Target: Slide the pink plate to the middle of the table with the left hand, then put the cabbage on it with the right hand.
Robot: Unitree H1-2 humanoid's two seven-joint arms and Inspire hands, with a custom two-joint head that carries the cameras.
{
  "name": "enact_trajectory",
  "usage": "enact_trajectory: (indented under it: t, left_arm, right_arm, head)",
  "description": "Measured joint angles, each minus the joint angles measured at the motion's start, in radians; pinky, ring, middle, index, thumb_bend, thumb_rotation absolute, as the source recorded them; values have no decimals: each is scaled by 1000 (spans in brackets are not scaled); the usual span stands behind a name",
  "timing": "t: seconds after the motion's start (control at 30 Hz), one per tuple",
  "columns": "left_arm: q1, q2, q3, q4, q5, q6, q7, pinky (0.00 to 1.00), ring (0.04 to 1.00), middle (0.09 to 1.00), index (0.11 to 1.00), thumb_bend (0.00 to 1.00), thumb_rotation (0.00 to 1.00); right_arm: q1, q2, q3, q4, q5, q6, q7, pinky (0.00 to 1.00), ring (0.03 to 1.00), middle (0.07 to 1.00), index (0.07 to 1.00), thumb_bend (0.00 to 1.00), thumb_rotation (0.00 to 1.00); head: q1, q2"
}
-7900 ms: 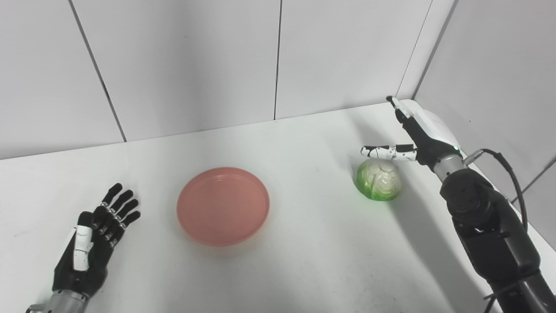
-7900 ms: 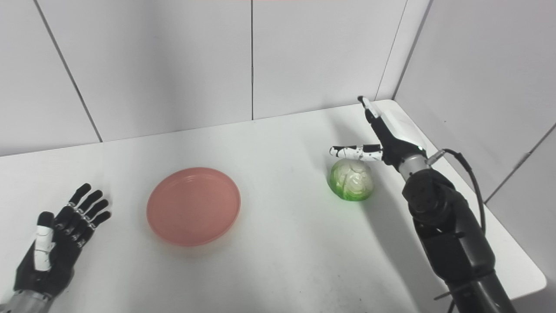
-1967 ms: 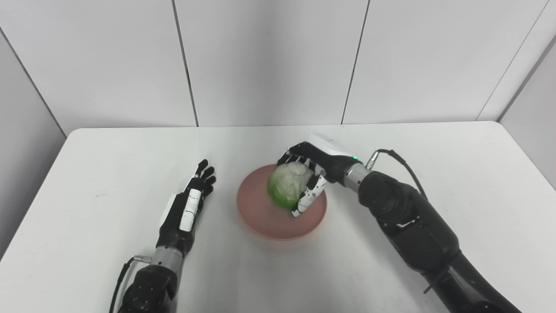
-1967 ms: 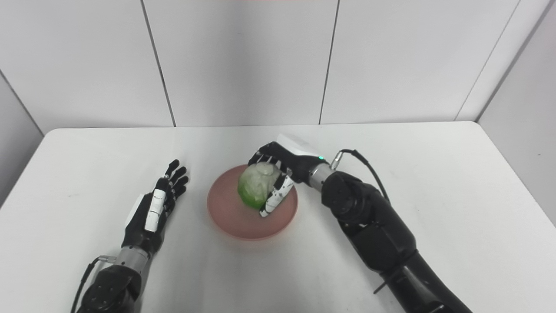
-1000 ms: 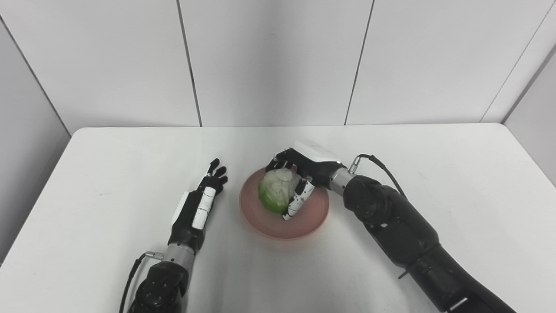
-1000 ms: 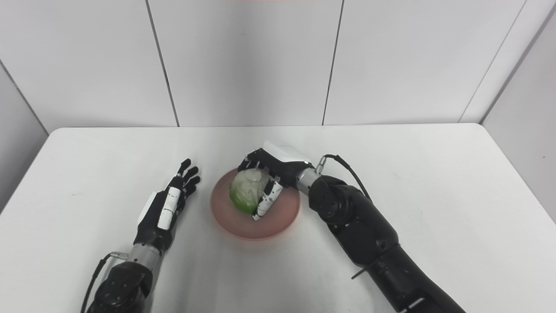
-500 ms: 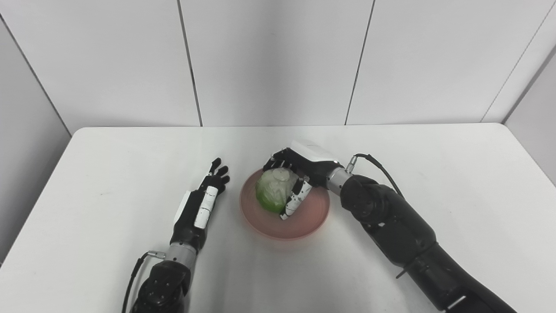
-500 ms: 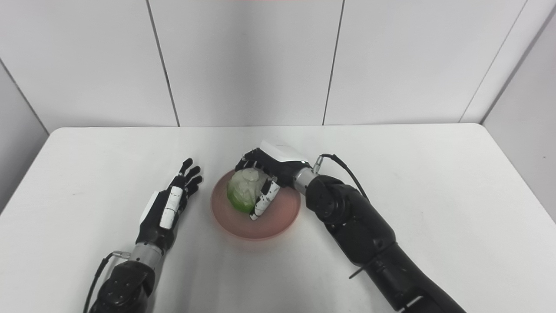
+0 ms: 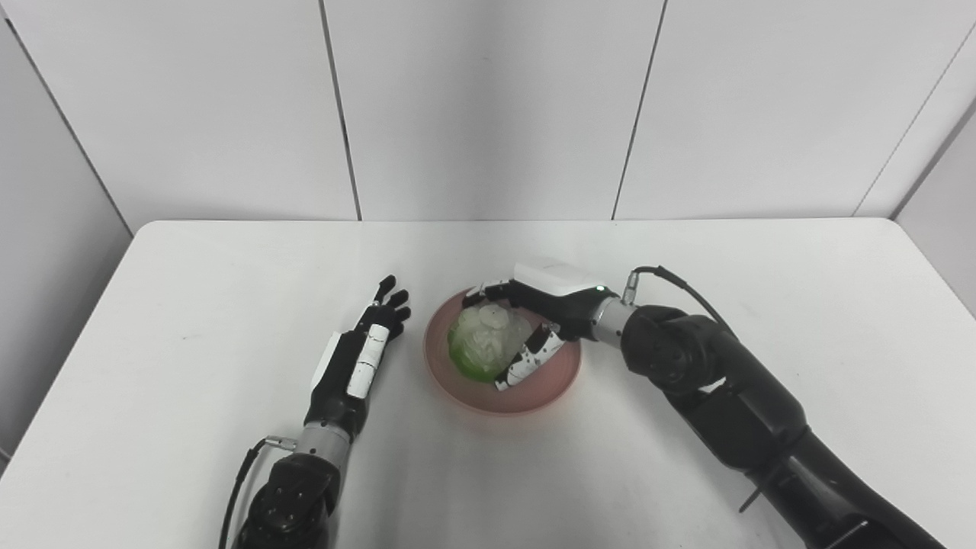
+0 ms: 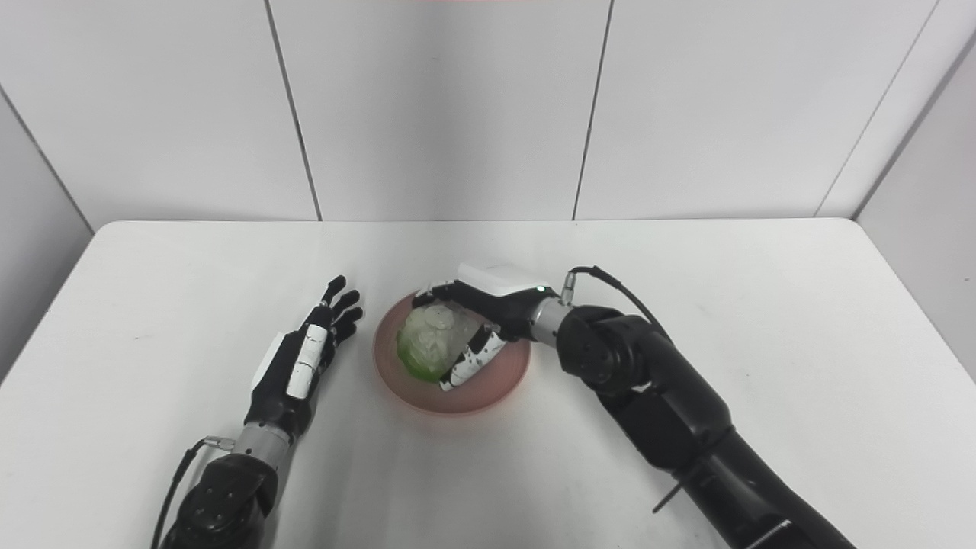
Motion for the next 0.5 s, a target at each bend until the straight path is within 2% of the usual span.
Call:
enact_trajectory:
  t: [0.27, 0.5]
  left_arm:
    - [0, 1, 0, 0, 0, 0, 0, 900, 912, 938, 946, 806, 1000]
    - [0, 5, -2, 0, 0, 0, 0, 891, 907, 936, 938, 822, 1000]
  right_arm:
    - [-1, -12, -68, -74, 29, 7, 32, 774, 848, 850, 812, 990, 305]
    - [-1, -19, -148, -130, 61, 24, 29, 742, 827, 845, 823, 1000, 347]
  head:
    - [-6, 0]
    - [-12, -3]
